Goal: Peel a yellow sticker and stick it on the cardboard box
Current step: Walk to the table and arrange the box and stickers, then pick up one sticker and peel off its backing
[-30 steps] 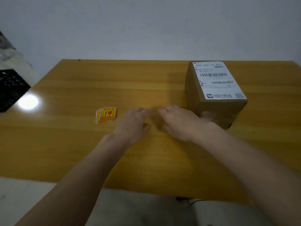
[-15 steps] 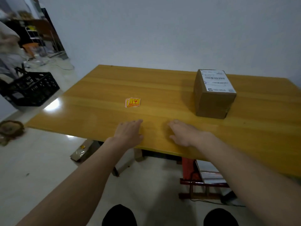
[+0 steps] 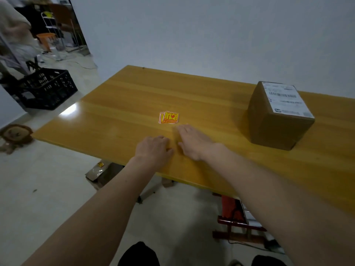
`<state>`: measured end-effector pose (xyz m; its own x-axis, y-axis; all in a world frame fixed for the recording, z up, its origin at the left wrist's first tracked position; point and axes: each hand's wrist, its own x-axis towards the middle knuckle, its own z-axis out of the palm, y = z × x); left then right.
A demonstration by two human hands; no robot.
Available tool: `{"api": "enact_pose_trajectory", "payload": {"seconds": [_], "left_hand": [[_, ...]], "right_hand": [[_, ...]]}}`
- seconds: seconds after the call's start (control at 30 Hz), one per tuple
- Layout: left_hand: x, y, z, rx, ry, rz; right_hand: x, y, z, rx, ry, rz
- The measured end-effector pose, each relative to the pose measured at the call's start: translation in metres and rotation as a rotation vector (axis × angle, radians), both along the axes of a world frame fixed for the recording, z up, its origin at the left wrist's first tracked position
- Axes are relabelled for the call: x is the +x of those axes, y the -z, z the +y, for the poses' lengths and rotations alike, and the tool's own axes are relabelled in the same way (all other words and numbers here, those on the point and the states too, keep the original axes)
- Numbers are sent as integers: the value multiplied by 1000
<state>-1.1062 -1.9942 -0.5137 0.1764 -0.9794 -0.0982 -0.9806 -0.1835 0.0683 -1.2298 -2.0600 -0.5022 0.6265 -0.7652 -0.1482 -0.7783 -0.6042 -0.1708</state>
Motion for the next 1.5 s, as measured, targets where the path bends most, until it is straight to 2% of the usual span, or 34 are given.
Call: {"api": "enact_pose_trajectory", "payload": {"seconds": [0.23,0.47,0.63,0.77,1.23,1.4,1.5], "left_hand": [[-2,9,2,-80,-18,-53],[-5,10,6,-63,-39,-82],[-9,3,9,-35,-65,-31],[-30,-6,32,-11,-62,77],[-74,11,81,-293,22,288],[-82,8,98,-372,46,319],[-85,7,106,-386,46,327]], "right_hand": [[46,16,-42,12,20,23],[24,19,-45,-58,74,91],[-11,16,-15,-40,84,89],[-56,5,35,-63,80,74],[-108,13,108,-46,56,-30],[-112,6,103,-42,71,-145],[-102,6,92,50,82,-135]]}}
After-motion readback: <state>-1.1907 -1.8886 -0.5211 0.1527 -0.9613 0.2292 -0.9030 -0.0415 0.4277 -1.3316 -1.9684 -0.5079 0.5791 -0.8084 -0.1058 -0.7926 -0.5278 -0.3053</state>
